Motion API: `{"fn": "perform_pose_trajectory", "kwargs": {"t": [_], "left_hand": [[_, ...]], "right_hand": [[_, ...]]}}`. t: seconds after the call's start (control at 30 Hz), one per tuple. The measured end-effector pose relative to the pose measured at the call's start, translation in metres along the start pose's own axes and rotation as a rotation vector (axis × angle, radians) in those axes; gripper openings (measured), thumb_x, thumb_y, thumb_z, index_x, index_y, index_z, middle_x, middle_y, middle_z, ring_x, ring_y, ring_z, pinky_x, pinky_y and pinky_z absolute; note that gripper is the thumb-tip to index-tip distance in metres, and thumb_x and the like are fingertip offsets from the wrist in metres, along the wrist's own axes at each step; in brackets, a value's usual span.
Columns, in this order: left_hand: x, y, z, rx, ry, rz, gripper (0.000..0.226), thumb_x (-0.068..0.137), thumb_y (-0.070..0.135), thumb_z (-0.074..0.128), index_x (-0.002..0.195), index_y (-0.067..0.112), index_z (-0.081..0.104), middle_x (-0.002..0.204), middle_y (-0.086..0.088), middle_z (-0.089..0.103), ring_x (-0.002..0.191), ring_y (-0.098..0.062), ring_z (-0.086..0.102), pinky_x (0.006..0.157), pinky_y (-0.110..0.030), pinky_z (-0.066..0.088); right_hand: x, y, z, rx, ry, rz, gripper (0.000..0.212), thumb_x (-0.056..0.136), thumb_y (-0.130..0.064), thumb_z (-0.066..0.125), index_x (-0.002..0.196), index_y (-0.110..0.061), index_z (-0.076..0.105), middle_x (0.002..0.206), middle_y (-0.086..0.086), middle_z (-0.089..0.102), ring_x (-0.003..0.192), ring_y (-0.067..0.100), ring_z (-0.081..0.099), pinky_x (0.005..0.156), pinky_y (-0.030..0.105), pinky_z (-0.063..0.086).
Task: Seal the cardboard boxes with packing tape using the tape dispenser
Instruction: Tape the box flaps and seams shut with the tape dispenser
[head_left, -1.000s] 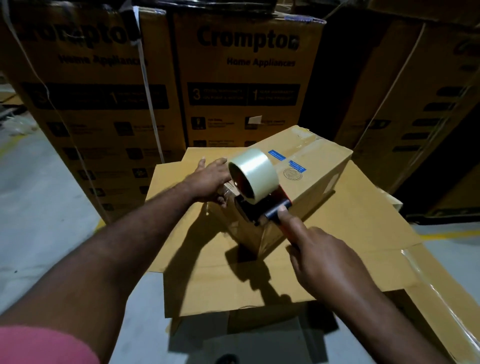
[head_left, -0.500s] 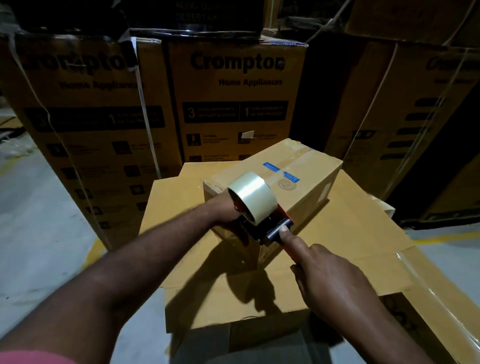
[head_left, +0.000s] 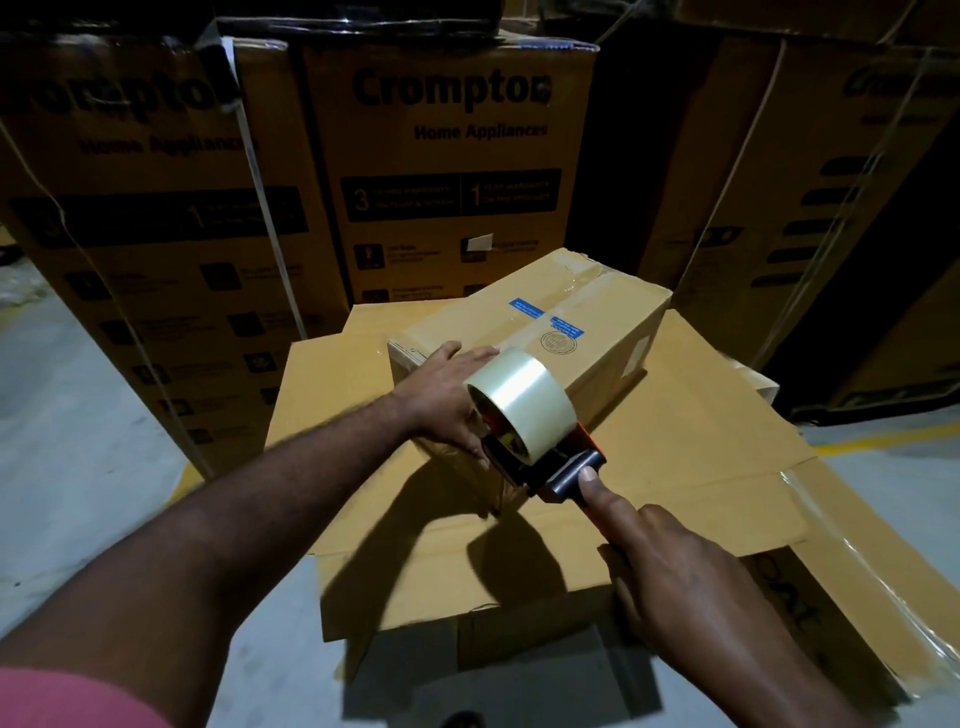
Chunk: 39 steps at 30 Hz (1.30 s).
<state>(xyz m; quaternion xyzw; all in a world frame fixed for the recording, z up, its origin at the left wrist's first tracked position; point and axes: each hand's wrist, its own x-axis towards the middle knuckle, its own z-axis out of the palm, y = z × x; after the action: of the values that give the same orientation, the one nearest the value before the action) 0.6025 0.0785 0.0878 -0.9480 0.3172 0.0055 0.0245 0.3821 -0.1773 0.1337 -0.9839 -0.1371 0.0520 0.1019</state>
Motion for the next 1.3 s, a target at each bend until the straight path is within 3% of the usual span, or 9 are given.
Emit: {"fn": "perform_pose_trajectory", "kwargs": {"t": [0.13,0.27,0.5,0.67,0.8,0.93,1.03,1.3], "left_hand": [[0.0,-0.002,-0.006,0.011,0.006,0.01,0.127,0.064,0.078,0.076,0.162,0.032,0.009,0.171,0.01,0.006,0.156,-0.014,0.002,0.126,-0.051,0.001],[0.005,0.003,-0.008,0.063,-0.033,0.014,0.129,0.063,0.083,0.071,0.162,0.034,0.004,0.171,0.01,0.001,0.157,-0.017,0.001,0.124,-0.057,0.004],[0.003,0.012,-0.035,0.1,-0.286,0.013,0.144,0.058,0.092,0.064,0.159,0.03,-0.017,0.167,0.005,-0.024,0.153,-0.021,-0.022,0.114,-0.073,-0.016],[-0.022,0.039,-0.014,-0.199,-0.071,0.021,0.111,0.084,0.074,0.061,0.162,0.028,-0.001,0.17,0.008,-0.007,0.154,-0.012,-0.01,0.121,-0.055,-0.017],[-0.027,0.044,0.003,-0.195,0.056,-0.026,0.087,0.096,0.057,0.056,0.163,0.026,0.009,0.171,0.007,0.004,0.154,-0.005,-0.004,0.124,-0.05,-0.015],[-0.029,0.046,0.01,-0.198,0.127,-0.057,0.088,0.096,0.05,0.06,0.163,0.021,0.011,0.171,0.004,0.008,0.156,-0.011,0.0,0.12,-0.044,-0.019],[-0.032,0.043,0.013,-0.206,0.138,-0.074,0.088,0.096,0.046,0.062,0.163,0.018,0.013,0.171,0.002,0.009,0.157,-0.013,0.001,0.121,-0.044,-0.017],[-0.032,0.047,0.02,-0.253,0.209,-0.122,0.082,0.095,0.037,0.064,0.162,0.018,0.022,0.17,0.002,0.014,0.157,-0.013,0.003,0.124,-0.043,-0.012]], "right_hand": [[-0.013,0.019,0.009,0.006,-0.028,0.002,0.093,0.104,-0.043,0.04,0.114,-0.066,-0.05,0.126,-0.012,0.048,0.094,0.002,0.054,0.084,0.021,0.05],[-0.028,0.044,0.023,0.107,0.012,0.048,0.085,0.102,-0.049,0.043,0.131,-0.066,-0.036,0.137,-0.015,0.05,0.102,0.002,0.055,0.086,0.018,0.047],[-0.02,0.045,0.041,0.125,0.049,0.015,0.084,0.103,-0.048,0.042,0.135,-0.062,-0.035,0.131,-0.012,0.052,0.103,0.008,0.055,0.087,0.023,0.049],[-0.009,0.044,0.06,0.127,0.069,0.003,0.091,0.103,-0.045,0.042,0.127,-0.063,-0.044,0.132,-0.008,0.051,0.101,0.008,0.057,0.088,0.025,0.05],[0.001,0.044,0.067,0.065,0.052,-0.007,0.097,0.105,-0.042,0.042,0.119,-0.059,-0.053,0.125,-0.007,0.049,0.088,0.007,0.053,0.08,0.022,0.047],[0.012,0.042,0.072,0.047,0.044,-0.017,0.098,0.104,-0.039,0.042,0.123,-0.056,-0.052,0.123,-0.004,0.05,0.084,0.007,0.05,0.071,0.021,0.042],[0.017,0.036,0.079,0.116,0.064,-0.015,0.097,0.104,-0.038,0.043,0.125,-0.058,-0.049,0.117,-0.004,0.05,0.086,0.009,0.054,0.074,0.025,0.05],[0.017,0.027,0.101,0.254,0.139,0.026,0.091,0.102,-0.043,0.044,0.13,-0.064,-0.04,0.117,-0.006,0.056,0.091,0.01,0.058,0.075,0.025,0.051]]}}
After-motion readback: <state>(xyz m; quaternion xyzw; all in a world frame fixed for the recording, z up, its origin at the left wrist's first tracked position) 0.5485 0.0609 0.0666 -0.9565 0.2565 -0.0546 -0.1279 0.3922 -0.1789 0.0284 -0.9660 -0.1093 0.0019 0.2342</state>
